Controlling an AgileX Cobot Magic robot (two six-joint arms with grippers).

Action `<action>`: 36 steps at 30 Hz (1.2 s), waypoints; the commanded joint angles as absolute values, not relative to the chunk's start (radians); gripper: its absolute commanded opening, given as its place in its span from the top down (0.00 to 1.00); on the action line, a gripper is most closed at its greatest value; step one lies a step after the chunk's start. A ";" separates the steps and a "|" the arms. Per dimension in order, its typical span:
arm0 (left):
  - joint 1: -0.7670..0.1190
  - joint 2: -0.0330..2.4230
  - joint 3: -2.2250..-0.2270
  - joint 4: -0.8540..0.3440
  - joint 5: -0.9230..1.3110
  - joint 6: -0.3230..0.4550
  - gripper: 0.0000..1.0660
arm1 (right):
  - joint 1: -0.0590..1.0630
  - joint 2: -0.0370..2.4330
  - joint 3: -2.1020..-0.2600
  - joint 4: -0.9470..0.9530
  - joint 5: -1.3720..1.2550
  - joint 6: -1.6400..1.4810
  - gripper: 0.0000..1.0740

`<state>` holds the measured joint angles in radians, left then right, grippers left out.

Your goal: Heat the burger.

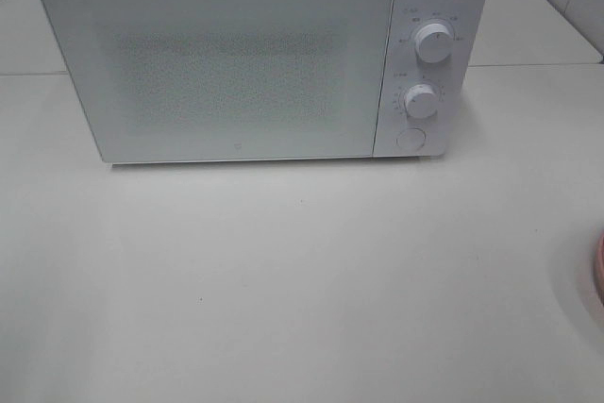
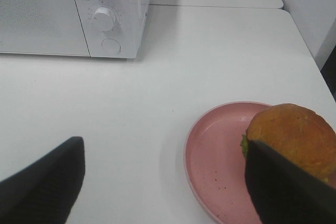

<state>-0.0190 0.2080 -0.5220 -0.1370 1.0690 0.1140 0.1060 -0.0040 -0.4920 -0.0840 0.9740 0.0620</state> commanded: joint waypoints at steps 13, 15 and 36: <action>-0.017 -0.026 -0.517 -0.140 1.071 0.111 0.06 | 0.101 -0.039 -0.490 -0.082 0.962 0.050 0.29; -0.006 -0.025 -0.517 -0.139 1.071 0.111 0.06 | 0.101 -0.039 -0.490 -0.082 0.962 0.051 0.29; 0.048 -0.016 -0.517 -0.137 1.071 0.110 0.06 | 0.101 -0.039 -0.490 -0.082 0.962 0.050 0.30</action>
<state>0.0450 -0.0050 -0.5220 -0.1340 1.0750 0.1140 0.1060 -0.0040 -0.4920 -0.0840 0.9740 0.0620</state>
